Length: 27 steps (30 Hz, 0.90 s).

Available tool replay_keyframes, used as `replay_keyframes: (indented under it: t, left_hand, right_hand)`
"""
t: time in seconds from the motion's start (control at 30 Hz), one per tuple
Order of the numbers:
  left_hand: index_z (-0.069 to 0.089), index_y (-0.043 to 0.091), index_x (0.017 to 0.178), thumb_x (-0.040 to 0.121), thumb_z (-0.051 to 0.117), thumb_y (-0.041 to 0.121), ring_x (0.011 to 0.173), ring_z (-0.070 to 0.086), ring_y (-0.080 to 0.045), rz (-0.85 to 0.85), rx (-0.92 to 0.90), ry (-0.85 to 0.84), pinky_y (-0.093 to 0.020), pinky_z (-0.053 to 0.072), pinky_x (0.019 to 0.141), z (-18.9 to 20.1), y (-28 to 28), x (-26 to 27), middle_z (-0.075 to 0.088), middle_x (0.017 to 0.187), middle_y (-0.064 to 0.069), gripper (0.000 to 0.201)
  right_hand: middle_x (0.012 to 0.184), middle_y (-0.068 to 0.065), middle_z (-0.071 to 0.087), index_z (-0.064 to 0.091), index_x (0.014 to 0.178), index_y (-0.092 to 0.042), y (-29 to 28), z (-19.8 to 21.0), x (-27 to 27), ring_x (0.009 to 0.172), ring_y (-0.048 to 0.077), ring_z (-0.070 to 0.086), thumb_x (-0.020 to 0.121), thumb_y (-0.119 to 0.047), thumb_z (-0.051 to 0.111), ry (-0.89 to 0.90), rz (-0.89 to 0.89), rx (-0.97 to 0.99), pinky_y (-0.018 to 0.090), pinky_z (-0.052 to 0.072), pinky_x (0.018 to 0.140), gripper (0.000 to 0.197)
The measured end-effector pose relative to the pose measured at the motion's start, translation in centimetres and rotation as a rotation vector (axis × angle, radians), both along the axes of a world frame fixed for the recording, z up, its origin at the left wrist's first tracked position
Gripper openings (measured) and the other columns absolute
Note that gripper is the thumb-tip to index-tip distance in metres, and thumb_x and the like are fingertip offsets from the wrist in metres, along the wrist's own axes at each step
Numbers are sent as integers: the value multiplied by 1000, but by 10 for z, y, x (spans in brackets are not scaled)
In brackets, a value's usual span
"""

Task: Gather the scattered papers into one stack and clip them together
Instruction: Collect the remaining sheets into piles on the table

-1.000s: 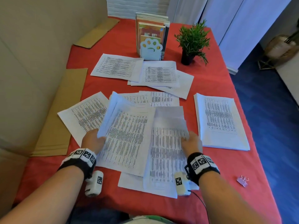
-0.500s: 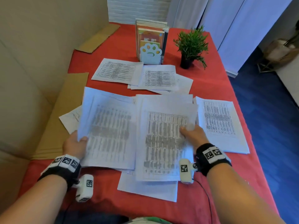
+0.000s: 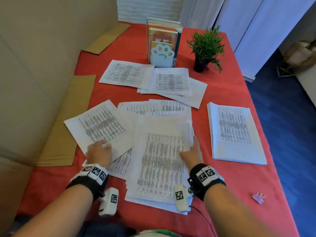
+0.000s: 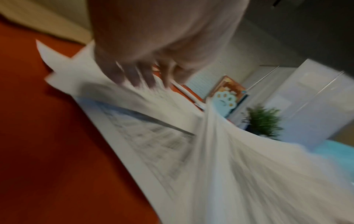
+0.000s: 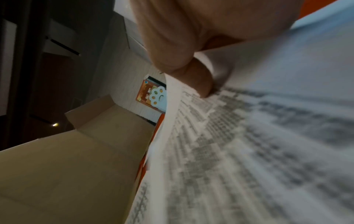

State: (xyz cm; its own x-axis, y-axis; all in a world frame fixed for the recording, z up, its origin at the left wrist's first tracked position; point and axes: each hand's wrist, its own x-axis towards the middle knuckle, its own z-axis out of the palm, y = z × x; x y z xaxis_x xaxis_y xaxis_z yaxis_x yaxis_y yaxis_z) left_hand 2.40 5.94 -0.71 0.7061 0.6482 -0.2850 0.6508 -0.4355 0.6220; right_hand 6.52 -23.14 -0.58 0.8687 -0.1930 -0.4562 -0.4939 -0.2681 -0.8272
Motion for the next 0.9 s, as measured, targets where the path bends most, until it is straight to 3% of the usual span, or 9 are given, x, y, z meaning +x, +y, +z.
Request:
replay_keyframes:
  t: [0.07,0.13,0.23,0.33,0.43,0.57,0.7,0.77,0.9]
  left_hand:
    - [51,12,126,80,63,32,120,44,-45,158,112,160,-52,41,98,-4,22,-1,44,134,-24,52]
    - [41,11,133,70,73,27,127,35,-46,216,70,257,-53,36,105,-7,35,-4,35,138,-26,72]
    - [37,19,138,68,70,10,127,37,-43,127,40,241,-48,39,105,-13,39,-5,32,139,-20,77]
    - [41,21,138,69,64,3,129,38,-39,-68,101,216,-43,38,107,-15,37,-7,34,143,-16,74]
    - [40,24,139,70,56,-6,134,27,-38,-201,119,181,-48,32,111,-18,31,-13,30,147,-8,77]
    - [47,20,135,69,51,-16,133,32,-33,-338,86,102,-43,36,109,-16,27,-15,32,147,-9,75]
    - [54,9,129,74,64,-6,126,44,-32,-451,76,20,-37,34,108,-13,25,-11,46,136,-16,58]
    - [46,12,134,70,63,-11,126,44,-33,-424,44,3,-37,37,105,-11,19,-9,41,138,-17,71]
    - [11,18,149,71,67,-12,127,44,-26,-260,-201,-85,-37,40,100,-4,3,-6,39,144,-9,101]
  right_hand:
    - [94,7,63,42,133,-18,-6,-4,-4,79,24,64,77,9,46,24,-51,-109,39,58,72,62]
    - [86,13,65,58,102,-12,-11,-14,-9,75,26,63,76,5,43,46,-46,-228,44,58,73,35]
    - [99,12,59,59,83,-15,-16,-24,-10,83,31,60,72,-10,48,78,-7,-451,47,57,76,17]
    - [105,9,45,58,88,-9,-14,-26,-9,82,31,56,77,-7,50,83,9,-475,41,56,78,14]
    - [90,12,61,56,87,-10,-14,-23,-10,70,26,61,78,0,49,45,56,-315,34,58,66,15]
    - [73,4,60,59,89,-7,-21,-18,-3,70,28,60,80,-1,53,-33,12,-300,36,54,65,12]
    - [98,-1,59,45,124,-15,-33,-9,9,74,16,60,79,5,57,-95,-56,-208,23,47,55,51]
    - [101,-3,57,42,131,-13,-36,-5,13,76,12,59,79,8,58,-46,-32,-133,19,46,58,58]
    - [86,12,64,60,105,-7,-33,-5,16,74,22,59,82,7,52,78,114,-152,27,49,62,28]
